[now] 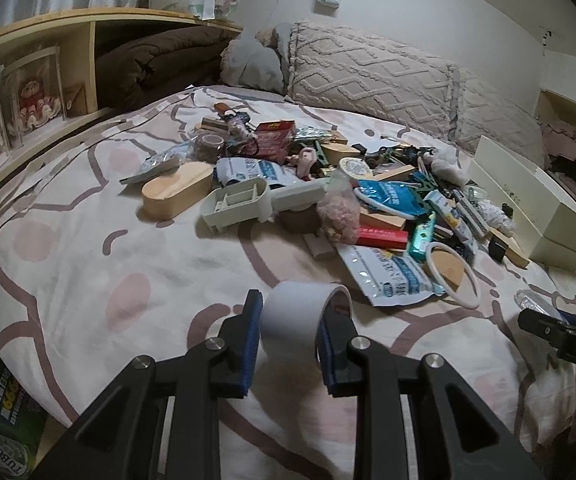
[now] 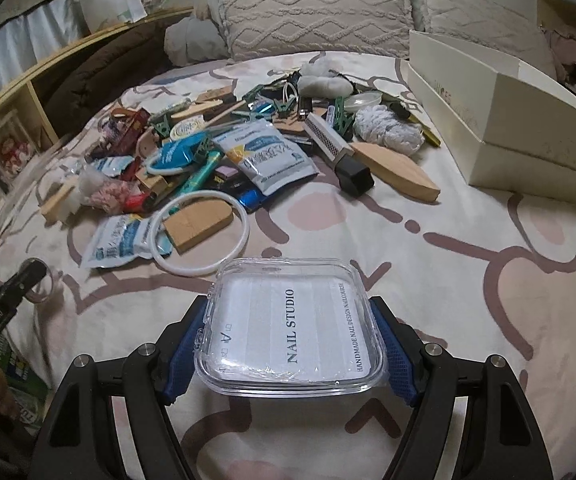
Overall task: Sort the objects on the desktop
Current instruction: 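Lift the clear case with the right gripper while left holds the tape roll, then carry the tape roll and clear case toward the white box with both grippers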
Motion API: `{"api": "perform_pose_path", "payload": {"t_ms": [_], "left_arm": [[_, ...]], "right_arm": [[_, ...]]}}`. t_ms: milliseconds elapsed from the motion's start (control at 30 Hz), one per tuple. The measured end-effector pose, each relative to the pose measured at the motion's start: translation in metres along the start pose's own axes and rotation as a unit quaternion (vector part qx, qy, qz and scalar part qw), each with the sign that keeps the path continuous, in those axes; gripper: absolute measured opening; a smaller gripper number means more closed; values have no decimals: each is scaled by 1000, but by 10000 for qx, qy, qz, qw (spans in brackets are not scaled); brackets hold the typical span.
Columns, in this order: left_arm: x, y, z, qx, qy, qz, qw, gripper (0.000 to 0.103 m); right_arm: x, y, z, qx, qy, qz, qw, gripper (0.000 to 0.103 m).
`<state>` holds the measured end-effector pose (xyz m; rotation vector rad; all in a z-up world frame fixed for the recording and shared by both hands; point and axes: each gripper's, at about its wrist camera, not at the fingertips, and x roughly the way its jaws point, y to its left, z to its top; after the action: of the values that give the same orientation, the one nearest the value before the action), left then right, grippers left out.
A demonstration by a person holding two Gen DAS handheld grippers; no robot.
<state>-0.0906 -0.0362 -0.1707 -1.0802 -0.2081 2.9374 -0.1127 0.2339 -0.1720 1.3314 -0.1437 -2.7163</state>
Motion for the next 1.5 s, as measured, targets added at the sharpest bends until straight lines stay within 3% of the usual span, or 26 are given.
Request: {"api": "perform_pose_path", "payload": {"t_ms": [333,767,1100,1500], "left_arm": [[-14,-20,14,37,-237,-286,9993,25],[-19,-71,24,608,-334,-767,9946,25],[-11,-123,32,924,-250,-1195,9882,25],[6,-193,31,1233,-79,-1634,9788,25]], "right_arm": [[-25,-11,12,110,-271,140,9995,78],[-37,-41,15,306,-498,27,9983,78],[-61,-84,13,443,-750,-280,9958,78],[-65,-145,9,700,-699,-674,9928,78]]}}
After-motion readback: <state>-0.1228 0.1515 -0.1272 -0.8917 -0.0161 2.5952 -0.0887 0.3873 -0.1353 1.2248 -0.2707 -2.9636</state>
